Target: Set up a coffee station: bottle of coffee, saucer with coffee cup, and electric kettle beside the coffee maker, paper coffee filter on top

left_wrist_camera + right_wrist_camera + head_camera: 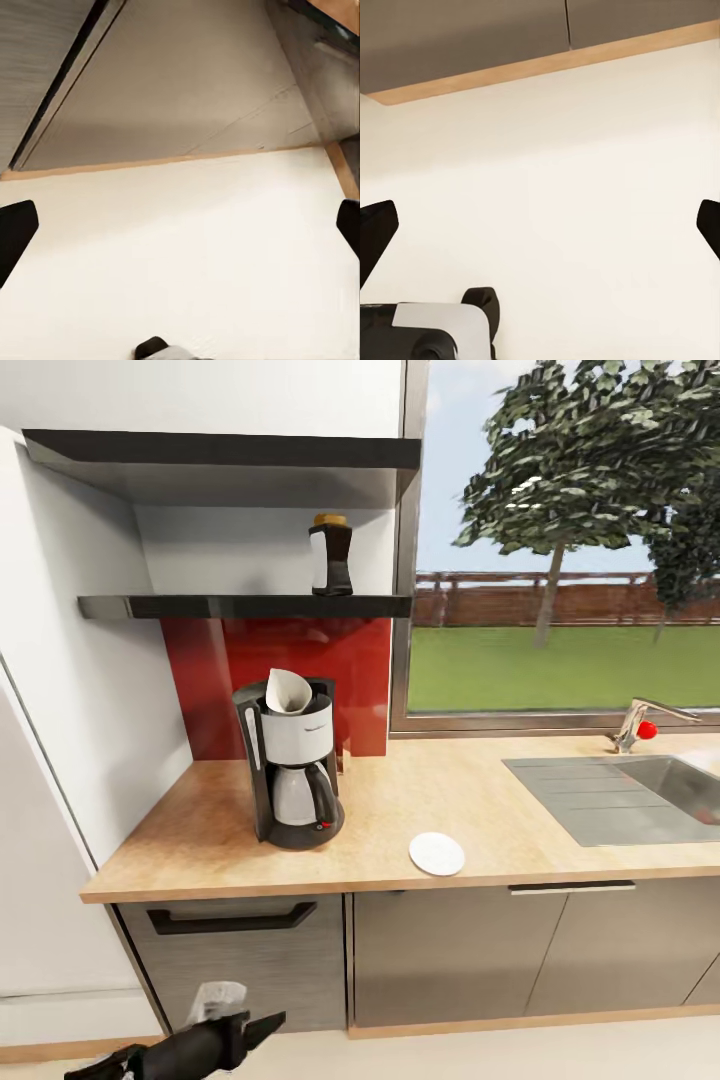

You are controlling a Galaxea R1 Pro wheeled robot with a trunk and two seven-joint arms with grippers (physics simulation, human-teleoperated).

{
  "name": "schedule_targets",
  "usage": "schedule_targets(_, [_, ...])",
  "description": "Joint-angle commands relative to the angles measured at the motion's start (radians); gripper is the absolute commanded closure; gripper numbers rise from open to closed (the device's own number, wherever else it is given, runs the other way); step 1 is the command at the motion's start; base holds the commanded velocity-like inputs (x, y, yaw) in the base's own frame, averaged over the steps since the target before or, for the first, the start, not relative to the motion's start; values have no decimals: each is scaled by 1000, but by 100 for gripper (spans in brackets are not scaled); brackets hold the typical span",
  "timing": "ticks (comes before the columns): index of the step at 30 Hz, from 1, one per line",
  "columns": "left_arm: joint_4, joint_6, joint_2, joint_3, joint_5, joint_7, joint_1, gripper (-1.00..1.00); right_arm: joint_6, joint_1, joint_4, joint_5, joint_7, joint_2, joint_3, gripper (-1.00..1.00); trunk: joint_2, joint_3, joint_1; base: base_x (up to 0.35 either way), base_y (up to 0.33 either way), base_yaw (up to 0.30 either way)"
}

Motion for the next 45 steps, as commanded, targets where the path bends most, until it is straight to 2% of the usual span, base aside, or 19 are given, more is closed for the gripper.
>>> schedule_targets(1, [-23,39,-6,1,14,-16,0,-100,-7,-2,3,-3,4,1,8,-100,-1,-1,0,0,0,0])
schedule_targets(3, [-71,119,-27,0,44,-45,0,-100,-7,-2,3,-3,3,1,9,-100,-1,-1,0,0,0,0])
schedule_targets(5, [-103,223,-68,-13,64,-62,-11,-100,-7,-2,3,-3,4,1,10,-100,-1,-1,0,0,0,0])
schedule_targets(6, [-126,292,-112,-91,94,-74,-36,-100,-7,-2,3,0,3,2,11,-100,-1,-1,0,0,0,0])
schedule_targets(10, [-131,303,-155,-128,166,-78,-47,-100,-8,-2,3,1,-6,2,11,-100,-1,-1,0,0,0,0])
schedule_targets(11, [-133,307,-171,-200,274,-79,-119,-100,-8,-2,4,1,-40,2,11,-100,-1,-1,0,0,0,0])
schedule_targets(13, [-134,308,-171,-224,335,-78,-149,-100,-8,-2,4,1,-52,3,11,-100,-1,-1,0,0,0,0])
schedule_targets(14, [-134,308,-171,-245,388,-77,-189,-100,-8,-2,3,1,-62,4,12,-100,-1,-1,0,0,0,0])
schedule_targets(15, [-135,308,-171,-257,409,-76,-223,-100,-8,-2,3,1,-68,5,12,-100,-1,-1,0,0,0,0])
schedule_targets(16, [-134,308,-171,-281,436,-74,-302,-100,-12,-2,3,1,-75,5,13,-100,-1,-1,0,0,0,0])
schedule_targets(24, [-127,308,-171,-318,495,-72,-533,-100,-44,-2,4,1,-81,7,13,-100,-1,-1,0,0,0,0])
schedule_targets(29, [-66,308,-171,-322,529,-69,-822,-100,-48,-2,4,1,-82,6,13,-100,-1,-1,0,0,0,0])
schedule_targets(34, [162,307,-171,-321,553,-66,-1153,-100,-48,-2,4,1,-106,6,13,-100,-1,-1,0,0,0,0])
schedule_targets(35, [295,304,-171,-321,556,-18,-1350,-100,-49,-2,4,1,-139,7,14,-100,-1,-1,0,0,0,0])
schedule_targets(37, [349,303,-171,-320,557,82,-1464,-100,-51,-2,3,1,-155,8,14,-100,-1,-1,0,0,0,0])
schedule_targets(38, [368,302,-171,-319,557,218,-1553,-100,-65,-2,4,2,-162,8,15,-100,-1,-1,0,0,0,0])
schedule_targets(41, [373,298,-171,-319,557,369,-1618,-100,-81,-1,4,2,-165,9,16,-100,-1,-1,0,0,0,0])
schedule_targets(43, [370,293,-171,-319,557,566,-1663,-100,-90,8,4,4,-166,11,17,-100,-1,-1,0,0,0,0])
schedule_targets(45, [360,291,-171,-319,557,636,-1674,-100,-93,19,3,9,-166,16,18,-100,-1,-1,0,0,0,0])
